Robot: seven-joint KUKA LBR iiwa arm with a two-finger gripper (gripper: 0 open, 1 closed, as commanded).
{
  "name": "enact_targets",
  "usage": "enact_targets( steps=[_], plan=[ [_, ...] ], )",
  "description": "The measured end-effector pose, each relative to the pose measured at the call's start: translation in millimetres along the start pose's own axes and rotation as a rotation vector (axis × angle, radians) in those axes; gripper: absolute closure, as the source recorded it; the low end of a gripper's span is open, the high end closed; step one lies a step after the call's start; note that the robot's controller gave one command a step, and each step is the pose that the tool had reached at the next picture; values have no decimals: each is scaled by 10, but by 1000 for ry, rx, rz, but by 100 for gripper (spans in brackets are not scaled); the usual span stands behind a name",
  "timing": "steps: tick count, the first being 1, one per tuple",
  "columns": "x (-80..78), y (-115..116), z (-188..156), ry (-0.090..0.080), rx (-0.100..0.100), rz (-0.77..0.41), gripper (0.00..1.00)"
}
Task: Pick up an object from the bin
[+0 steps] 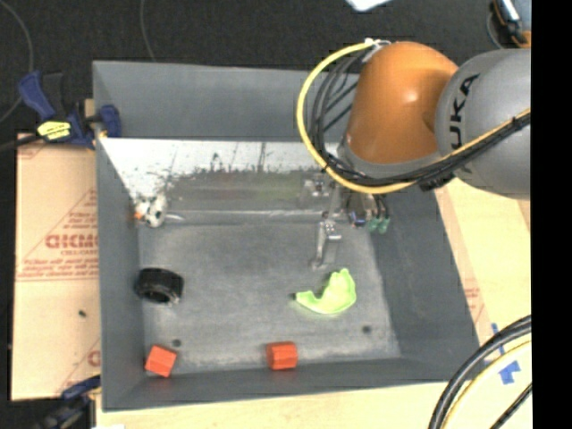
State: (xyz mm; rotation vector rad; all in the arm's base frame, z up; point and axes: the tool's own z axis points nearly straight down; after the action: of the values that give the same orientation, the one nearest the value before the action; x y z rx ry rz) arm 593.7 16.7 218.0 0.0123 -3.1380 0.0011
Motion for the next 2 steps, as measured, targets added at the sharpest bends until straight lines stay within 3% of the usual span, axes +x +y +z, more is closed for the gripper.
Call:
enact_targets(
  steps=[1,2],
  plan=[
    [-11,0,-50,-8,0,1,0],
    [323,-398,1001,-6,1,-240,0]
  ],
)
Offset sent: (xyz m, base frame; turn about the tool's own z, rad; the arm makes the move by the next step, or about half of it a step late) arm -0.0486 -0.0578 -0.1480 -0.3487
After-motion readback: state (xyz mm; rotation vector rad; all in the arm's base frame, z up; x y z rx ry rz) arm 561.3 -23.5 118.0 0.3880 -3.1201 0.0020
